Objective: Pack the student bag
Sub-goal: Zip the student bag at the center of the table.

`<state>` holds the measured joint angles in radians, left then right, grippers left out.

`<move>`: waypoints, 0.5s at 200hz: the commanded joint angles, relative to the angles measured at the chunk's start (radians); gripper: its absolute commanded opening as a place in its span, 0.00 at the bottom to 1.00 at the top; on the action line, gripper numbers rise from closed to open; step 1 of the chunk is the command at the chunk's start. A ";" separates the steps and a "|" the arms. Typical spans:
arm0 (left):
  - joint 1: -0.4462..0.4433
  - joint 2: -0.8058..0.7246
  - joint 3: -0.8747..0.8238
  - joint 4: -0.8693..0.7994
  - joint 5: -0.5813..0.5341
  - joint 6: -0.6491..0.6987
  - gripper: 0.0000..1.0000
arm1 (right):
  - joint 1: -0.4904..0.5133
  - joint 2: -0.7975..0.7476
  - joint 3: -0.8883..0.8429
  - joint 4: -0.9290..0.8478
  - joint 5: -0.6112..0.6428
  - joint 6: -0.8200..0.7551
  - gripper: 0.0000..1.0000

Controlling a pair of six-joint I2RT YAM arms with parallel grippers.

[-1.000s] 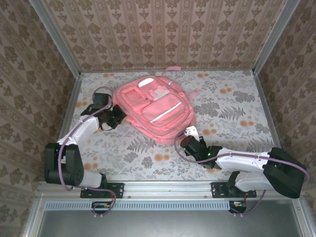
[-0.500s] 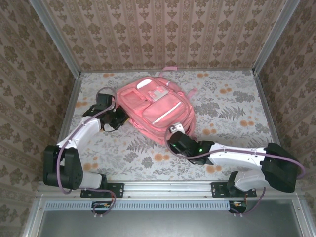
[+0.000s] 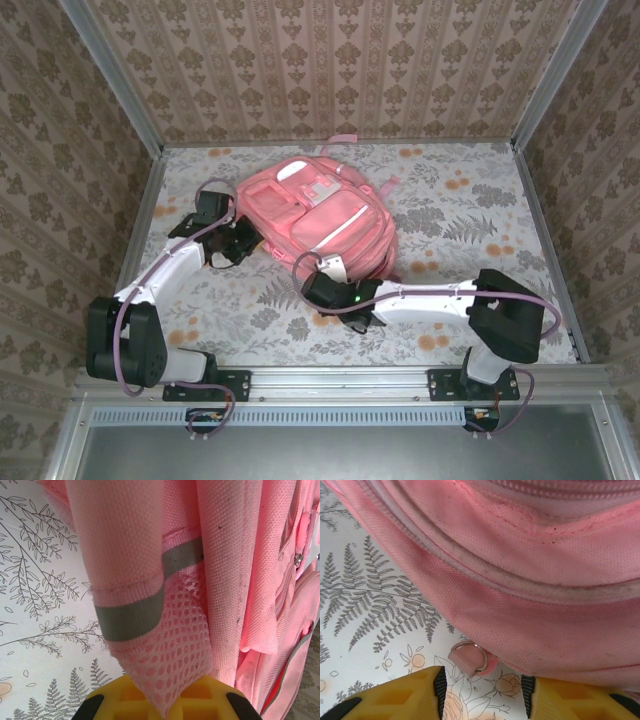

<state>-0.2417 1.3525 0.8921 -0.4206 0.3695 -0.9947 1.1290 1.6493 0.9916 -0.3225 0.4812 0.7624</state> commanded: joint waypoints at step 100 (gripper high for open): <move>-0.006 -0.064 -0.005 0.031 0.039 -0.016 0.00 | -0.033 0.153 0.170 -0.173 0.134 0.132 0.42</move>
<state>-0.2417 1.3392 0.8886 -0.4206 0.3740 -0.9947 1.1160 1.7893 1.1393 -0.4591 0.5659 0.8722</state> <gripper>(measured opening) 0.046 0.433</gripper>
